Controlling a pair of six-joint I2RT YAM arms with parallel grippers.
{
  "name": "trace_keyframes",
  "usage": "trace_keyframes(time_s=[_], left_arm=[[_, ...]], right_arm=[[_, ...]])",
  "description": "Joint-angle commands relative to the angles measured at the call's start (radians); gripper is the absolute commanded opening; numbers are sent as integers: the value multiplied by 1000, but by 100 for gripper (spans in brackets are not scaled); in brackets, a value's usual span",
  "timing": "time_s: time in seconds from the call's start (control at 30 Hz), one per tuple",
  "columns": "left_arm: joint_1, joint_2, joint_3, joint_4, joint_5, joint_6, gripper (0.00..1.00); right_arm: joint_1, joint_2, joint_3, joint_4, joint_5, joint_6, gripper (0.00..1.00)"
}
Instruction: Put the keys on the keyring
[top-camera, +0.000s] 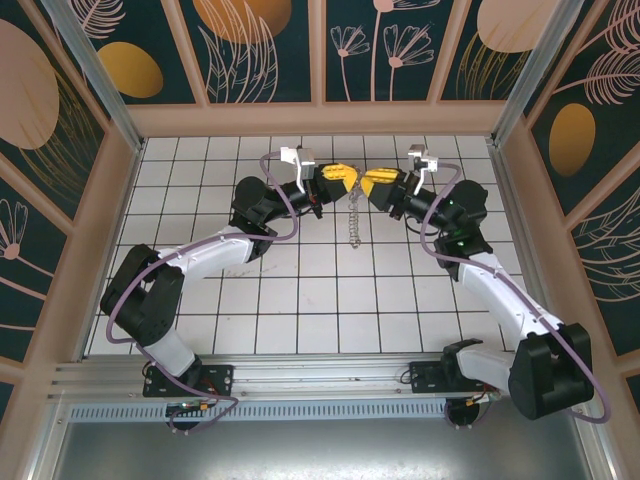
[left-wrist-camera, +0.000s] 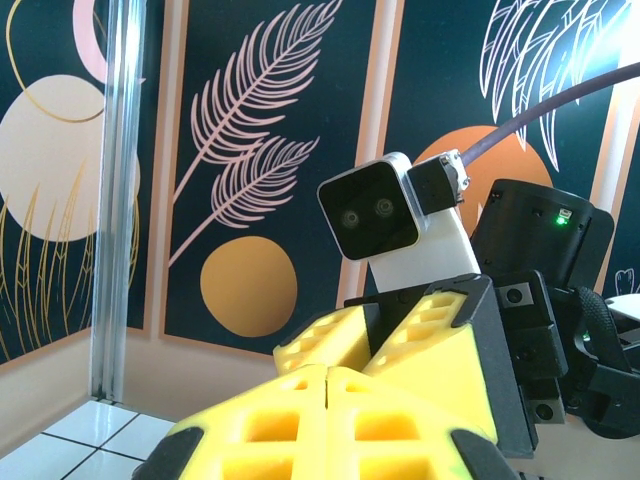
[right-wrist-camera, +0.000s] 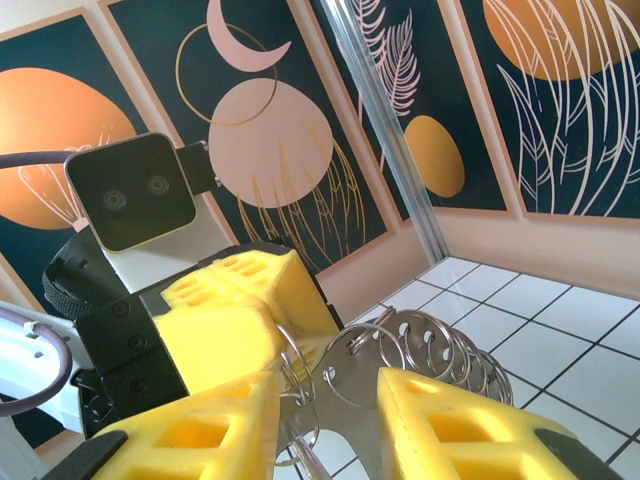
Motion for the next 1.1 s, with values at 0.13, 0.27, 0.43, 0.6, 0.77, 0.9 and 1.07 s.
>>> trace_keyframes(time_s=[0.13, 0.27, 0.43, 0.6, 0.77, 0.9, 1.07], left_arm=[[-3, -2, 17, 44, -1, -15, 0], [-2, -3, 17, 44, 2, -15, 0], [-2, -1, 18, 43, 6, -17, 0], [-3, 0, 19, 44, 7, -19, 0], [-3, -2, 20, 40, -5, -20, 0], [-3, -6, 22, 15, -26, -15, 0], [0, -21, 32, -63, -89, 18, 9]], right_arm=[[22, 27, 55, 64, -30, 0, 27], [27, 41, 63, 64, -34, -3, 22], [34, 53, 72, 67, -51, -6, 4], [35, 51, 74, 62, -59, -16, 0], [36, 43, 70, 39, -43, -36, 0], [36, 44, 91, -20, -33, -63, 0], [33, 40, 121, -118, -15, -120, 0]])
